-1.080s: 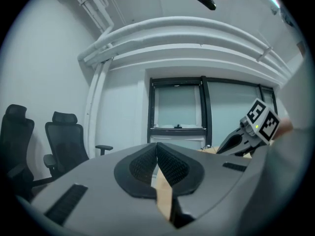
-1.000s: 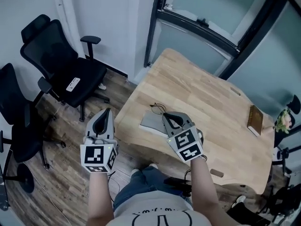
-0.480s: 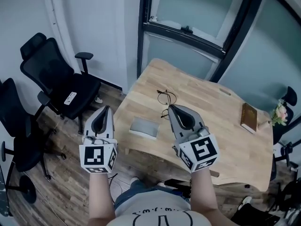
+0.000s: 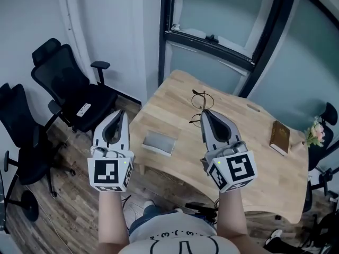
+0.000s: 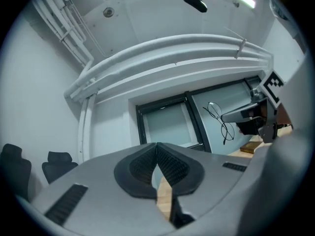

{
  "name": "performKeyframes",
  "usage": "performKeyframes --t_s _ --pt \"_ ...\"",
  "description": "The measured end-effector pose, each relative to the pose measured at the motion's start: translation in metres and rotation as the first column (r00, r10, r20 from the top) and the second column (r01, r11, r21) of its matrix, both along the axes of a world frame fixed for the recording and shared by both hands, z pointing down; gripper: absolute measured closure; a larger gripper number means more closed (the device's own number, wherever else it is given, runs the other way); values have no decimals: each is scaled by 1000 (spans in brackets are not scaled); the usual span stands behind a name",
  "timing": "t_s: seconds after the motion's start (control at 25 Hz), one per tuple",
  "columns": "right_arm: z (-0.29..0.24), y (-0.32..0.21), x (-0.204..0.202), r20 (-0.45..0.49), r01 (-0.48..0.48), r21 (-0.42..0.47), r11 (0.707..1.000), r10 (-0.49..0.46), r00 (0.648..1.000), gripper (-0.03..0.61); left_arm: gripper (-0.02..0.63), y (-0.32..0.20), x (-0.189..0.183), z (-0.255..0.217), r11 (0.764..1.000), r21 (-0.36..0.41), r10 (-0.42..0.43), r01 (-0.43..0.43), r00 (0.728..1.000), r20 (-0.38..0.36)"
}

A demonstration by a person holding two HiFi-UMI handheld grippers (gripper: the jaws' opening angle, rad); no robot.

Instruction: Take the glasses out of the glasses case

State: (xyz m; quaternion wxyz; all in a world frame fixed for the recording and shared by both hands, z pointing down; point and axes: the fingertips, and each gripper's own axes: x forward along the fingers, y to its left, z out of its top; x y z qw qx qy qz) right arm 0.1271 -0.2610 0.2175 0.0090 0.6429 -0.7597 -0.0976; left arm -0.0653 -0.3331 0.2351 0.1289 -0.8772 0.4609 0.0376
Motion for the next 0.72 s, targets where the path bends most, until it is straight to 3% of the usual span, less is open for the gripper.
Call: performKeyframes --t_s 0.72 --pt "-10 22 17 -13 -34 51 998 35 999 563 597 19 11 -17 999 33 -2 2 1000 6"
